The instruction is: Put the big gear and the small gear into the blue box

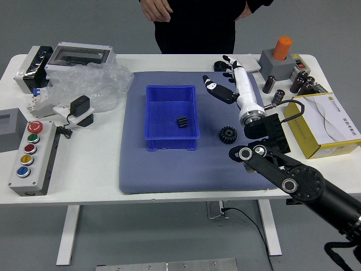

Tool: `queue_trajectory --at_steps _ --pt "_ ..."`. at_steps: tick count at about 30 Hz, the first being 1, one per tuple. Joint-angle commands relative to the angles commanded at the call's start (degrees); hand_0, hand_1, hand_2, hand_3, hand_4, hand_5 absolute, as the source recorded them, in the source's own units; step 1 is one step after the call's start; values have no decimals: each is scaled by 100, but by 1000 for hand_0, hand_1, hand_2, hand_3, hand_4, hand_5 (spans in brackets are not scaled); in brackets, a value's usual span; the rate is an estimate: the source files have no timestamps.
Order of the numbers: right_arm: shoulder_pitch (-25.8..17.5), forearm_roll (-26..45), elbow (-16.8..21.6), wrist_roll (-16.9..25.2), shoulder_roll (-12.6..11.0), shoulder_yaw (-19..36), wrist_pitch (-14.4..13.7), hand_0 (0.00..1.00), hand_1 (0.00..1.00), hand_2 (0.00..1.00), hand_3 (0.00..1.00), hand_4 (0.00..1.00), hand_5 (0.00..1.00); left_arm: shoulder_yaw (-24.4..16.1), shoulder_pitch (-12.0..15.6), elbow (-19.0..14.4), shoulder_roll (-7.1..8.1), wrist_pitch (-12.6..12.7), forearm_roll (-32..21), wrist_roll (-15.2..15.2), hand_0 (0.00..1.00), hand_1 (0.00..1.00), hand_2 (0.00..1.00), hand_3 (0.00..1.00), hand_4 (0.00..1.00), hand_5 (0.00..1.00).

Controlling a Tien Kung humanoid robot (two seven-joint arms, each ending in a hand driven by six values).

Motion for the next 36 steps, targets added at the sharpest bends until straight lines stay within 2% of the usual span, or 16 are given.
queue_trajectory --at_steps 2,3,8,9,10,13,14,17,20,21,26,27,32,33,36 --pt "-13 111 -26 19 -85 10 34 865 843 926 939 748 323 -2 -7 0 -4 -2 -2 -4 757 740 766 814 591 136" --pt "-20 153 -39 17 -128 9 57 872 862 940 903 847 370 -2 -11 0 -5 -4 -6 -7 757 741 766 814 592 136" --pt "-45 365 -141 -44 -411 -52 227 872 862 940 903 847 370 -3 -25 0 -6 -6 -17 -17 757 741 766 814 592 136" --pt "-52 398 -163 -66 -481 -69 263 853 831 912 876 839 323 -2 -26 0 -4 -4 -20 -18 757 741 767 814 592 136" --pt "-58 423 -184 -94 -554 -89 301 853 831 912 876 839 323 -2 -27 0 -2 -2 -22 -20 757 741 767 814 592 136" --pt "-49 424 -235 -257 -779 -212 434 853 831 912 876 839 323 3 -26 0 6 9 -33 -23 757 741 767 814 592 136" --pt "-39 397 -246 -328 -836 -259 478 796 769 854 871 786 254 4 -26 0 9 12 -36 -23 757 741 768 815 590 135" --pt "13 238 -258 -575 -949 -416 623 796 769 854 871 786 254 5 -35 0 11 15 -39 -24 757 741 768 815 590 135" --pt "88 32 -242 -873 -1009 -592 805 796 769 854 871 786 254 4 -53 0 10 11 -41 -25 757 741 766 813 590 136" --pt "123 -26 -227 -975 -1023 -670 886 737 696 815 892 756 173 3 -58 0 10 9 -41 -24 757 741 766 813 590 136" --pt "317 -213 -123 -1504 -1080 -1112 1313 737 696 815 892 756 173 1 -70 0 23 5 -39 -18 757 741 766 813 590 136" --pt "356 -218 -104 -1588 -1083 -1204 1385 705 651 780 896 736 130 2 -69 0 28 5 -39 -17 757 741 768 817 589 135" --pt "536 -240 -44 -1900 -1063 -1555 1666 705 651 780 896 736 130 1 -69 0 48 4 -31 -12 757 741 768 817 589 135" --pt "565 -242 -38 -1943 -1059 -1612 1707 689 634 758 888 749 170 0 -72 0 50 2 -27 -12 757 741 768 814 587 135" --pt "634 -235 -24 -2002 -1050 -1772 1807 689 634 758 888 749 170 -2 -79 0 52 -5 -18 -10 757 741 768 814 587 135"
